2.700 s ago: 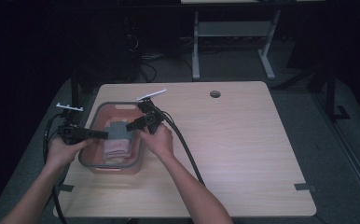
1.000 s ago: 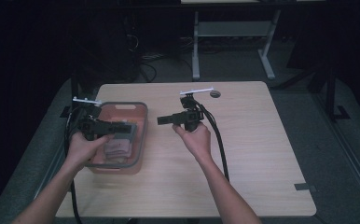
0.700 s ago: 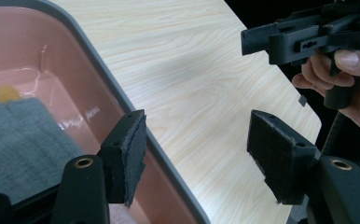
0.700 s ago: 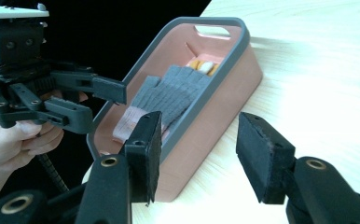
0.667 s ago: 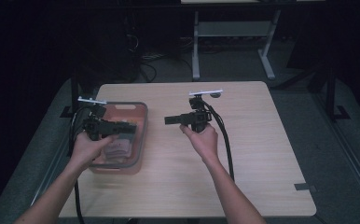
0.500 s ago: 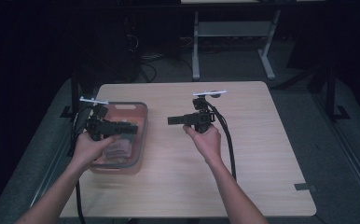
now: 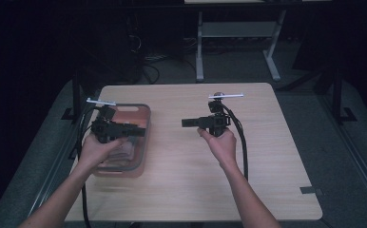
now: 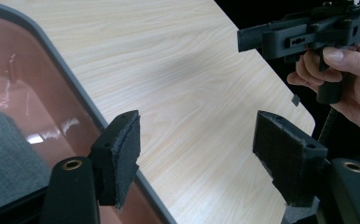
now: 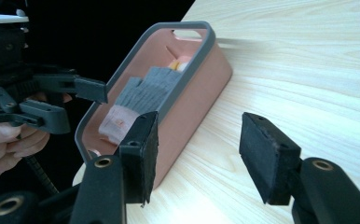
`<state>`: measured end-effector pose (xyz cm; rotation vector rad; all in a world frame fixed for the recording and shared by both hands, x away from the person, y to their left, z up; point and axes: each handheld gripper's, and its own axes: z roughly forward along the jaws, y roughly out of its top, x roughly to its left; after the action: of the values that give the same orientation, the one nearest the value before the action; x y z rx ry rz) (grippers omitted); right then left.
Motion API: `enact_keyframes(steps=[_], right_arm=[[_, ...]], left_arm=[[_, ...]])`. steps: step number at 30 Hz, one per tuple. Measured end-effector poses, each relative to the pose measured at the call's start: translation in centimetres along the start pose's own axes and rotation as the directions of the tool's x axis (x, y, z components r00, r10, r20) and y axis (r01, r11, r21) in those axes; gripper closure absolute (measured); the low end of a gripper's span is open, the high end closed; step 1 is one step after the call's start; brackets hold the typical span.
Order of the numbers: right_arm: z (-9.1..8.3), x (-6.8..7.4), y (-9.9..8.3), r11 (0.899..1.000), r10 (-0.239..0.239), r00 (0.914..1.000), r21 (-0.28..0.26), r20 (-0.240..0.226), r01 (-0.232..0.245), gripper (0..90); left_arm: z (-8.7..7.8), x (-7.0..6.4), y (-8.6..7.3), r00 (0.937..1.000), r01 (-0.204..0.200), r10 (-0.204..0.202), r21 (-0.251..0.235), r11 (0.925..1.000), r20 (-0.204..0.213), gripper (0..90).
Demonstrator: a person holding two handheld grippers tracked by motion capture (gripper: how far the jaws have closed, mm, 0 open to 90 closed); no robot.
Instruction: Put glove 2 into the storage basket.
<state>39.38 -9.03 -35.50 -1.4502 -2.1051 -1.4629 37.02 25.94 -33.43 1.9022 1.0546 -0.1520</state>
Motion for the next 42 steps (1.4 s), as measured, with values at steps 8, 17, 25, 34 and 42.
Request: enact_keyframes(steps=[8, 17, 25, 34, 42], right_arm=[[-1.2, -1.0, -0.5, 1.000, 0.025, 0.9997, -0.016, 0.003, -0.025, 43.5], [-2.5, -1.9, -0.8, 0.999, 0.039, 0.9992, -0.034, 0.007, -0.038, 42.4], [-3.9, -2.9, -1.2, 0.997, 0.055, 0.9984, -0.050, 0.014, -0.054, 41.6], [-5.2, -4.1, -1.5, 0.996, 0.076, 0.9969, -0.058, 0.021, -0.074, 40.5], [-6.3, -5.1, -1.8, 0.995, 0.082, 0.9962, -0.065, 0.027, -0.080, 40.1]], left_arm=[[0.8, -0.9, 0.2, 0.9999, -0.014, 0.014, -0.003, 0.9999, 0.010, 30.5], [1.6, -1.6, 0.7, 0.9994, -0.028, 0.028, 0.006, 0.9996, 0.019, 30.4], [2.4, -2.2, 0.9, 0.9992, -0.031, 0.031, 0.008, 0.9995, 0.024, 29.7], [3.5, -2.7, 1.3, 0.9988, -0.036, 0.035, 0.022, 0.9991, 0.033, 28.8], [4.5, -3.1, 1.4, 0.9981, -0.042, 0.041, 0.032, 0.9986, 0.046, 28.3]])
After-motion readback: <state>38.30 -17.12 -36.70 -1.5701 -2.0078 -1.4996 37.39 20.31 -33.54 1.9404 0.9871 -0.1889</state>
